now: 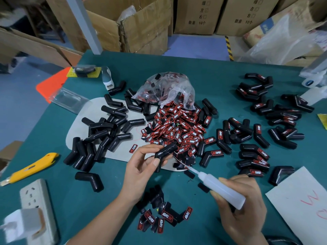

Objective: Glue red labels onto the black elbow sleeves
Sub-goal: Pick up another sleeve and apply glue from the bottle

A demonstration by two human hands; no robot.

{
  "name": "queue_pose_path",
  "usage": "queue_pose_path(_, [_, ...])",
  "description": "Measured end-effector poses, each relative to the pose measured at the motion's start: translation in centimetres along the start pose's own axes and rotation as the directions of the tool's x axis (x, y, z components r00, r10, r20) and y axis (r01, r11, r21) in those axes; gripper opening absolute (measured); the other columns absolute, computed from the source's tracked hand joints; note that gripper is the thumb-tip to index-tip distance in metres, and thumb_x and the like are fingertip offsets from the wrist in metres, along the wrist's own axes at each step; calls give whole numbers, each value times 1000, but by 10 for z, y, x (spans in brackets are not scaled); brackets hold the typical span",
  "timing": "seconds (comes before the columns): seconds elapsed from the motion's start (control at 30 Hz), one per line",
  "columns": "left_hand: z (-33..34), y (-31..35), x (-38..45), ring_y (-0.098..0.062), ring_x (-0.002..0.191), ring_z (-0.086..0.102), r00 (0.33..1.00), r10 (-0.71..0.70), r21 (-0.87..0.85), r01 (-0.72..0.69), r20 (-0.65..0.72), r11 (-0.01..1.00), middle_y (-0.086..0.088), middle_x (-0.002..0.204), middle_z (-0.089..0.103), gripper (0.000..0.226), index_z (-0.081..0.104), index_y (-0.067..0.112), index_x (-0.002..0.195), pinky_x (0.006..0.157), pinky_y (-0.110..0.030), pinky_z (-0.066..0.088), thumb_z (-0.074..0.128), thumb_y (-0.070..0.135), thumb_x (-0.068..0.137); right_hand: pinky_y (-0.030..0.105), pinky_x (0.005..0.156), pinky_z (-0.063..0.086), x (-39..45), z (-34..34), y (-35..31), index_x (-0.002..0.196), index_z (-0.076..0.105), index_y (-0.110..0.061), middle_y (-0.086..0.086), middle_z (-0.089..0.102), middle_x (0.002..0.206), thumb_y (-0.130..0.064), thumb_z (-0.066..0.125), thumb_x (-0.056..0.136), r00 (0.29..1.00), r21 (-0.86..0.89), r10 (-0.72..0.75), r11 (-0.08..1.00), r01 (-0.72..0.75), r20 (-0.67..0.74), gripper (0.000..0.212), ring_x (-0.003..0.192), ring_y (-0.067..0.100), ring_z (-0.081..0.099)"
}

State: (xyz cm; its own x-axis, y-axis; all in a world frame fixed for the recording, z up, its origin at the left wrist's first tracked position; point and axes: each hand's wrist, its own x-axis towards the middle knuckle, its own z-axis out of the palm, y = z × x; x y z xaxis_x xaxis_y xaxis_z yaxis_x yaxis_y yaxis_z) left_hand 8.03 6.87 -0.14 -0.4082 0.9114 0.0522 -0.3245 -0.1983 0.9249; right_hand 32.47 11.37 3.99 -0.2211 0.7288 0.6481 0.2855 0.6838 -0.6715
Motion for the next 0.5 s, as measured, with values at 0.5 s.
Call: queue_pose_path(0.5, [2, 2, 0, -48, 113, 70, 1000, 19, 17, -19, 1, 1000, -14, 132, 65, 26, 70, 18, 115, 96, -42, 59, 78, 33, 96, 20, 79, 46, 1, -2, -1, 112, 60, -15, -5, 58, 97, -39, 63, 103, 1000, 7, 30, 1000, -30, -5, 26, 90, 7, 59])
